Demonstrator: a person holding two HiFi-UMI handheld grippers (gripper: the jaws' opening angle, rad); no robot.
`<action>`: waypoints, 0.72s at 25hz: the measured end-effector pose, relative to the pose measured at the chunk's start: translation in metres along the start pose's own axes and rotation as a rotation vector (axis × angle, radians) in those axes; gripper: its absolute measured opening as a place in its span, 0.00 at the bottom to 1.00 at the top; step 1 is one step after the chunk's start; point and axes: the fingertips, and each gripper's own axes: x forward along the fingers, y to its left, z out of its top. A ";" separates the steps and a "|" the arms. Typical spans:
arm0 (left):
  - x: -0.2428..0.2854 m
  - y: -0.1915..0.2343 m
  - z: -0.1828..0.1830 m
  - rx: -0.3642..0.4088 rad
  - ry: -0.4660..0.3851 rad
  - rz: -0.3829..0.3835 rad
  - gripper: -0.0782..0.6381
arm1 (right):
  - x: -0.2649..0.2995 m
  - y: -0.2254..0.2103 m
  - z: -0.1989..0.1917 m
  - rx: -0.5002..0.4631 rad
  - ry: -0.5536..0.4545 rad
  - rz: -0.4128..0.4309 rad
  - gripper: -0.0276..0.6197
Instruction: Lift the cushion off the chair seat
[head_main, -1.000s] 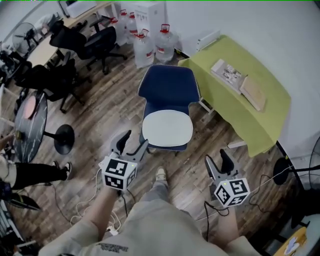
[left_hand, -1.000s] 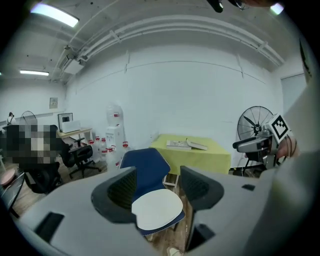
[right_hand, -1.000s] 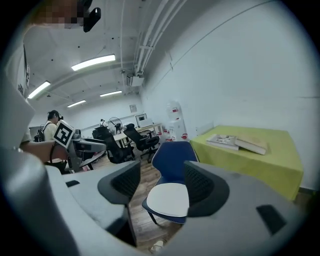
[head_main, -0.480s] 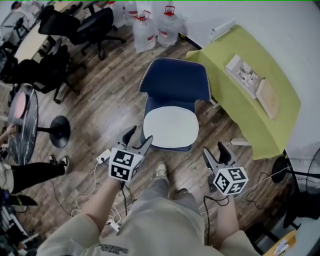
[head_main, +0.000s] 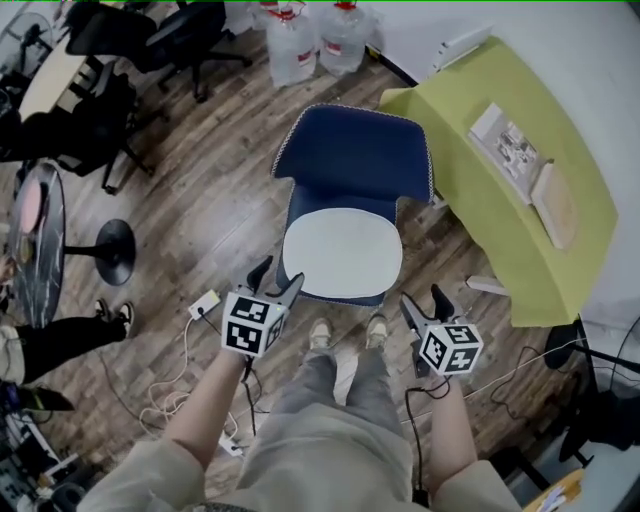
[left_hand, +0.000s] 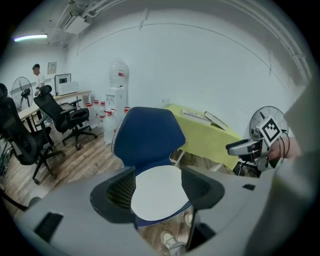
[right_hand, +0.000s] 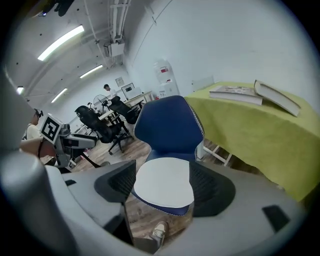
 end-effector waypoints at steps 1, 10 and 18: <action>0.008 0.003 -0.009 -0.005 0.020 0.009 0.49 | 0.008 -0.006 -0.004 0.004 0.010 0.005 0.55; 0.083 0.026 -0.067 -0.106 0.119 0.081 0.51 | 0.088 -0.061 -0.056 -0.001 0.132 0.056 0.56; 0.150 0.050 -0.122 -0.169 0.194 0.142 0.51 | 0.159 -0.099 -0.092 0.126 0.168 0.089 0.56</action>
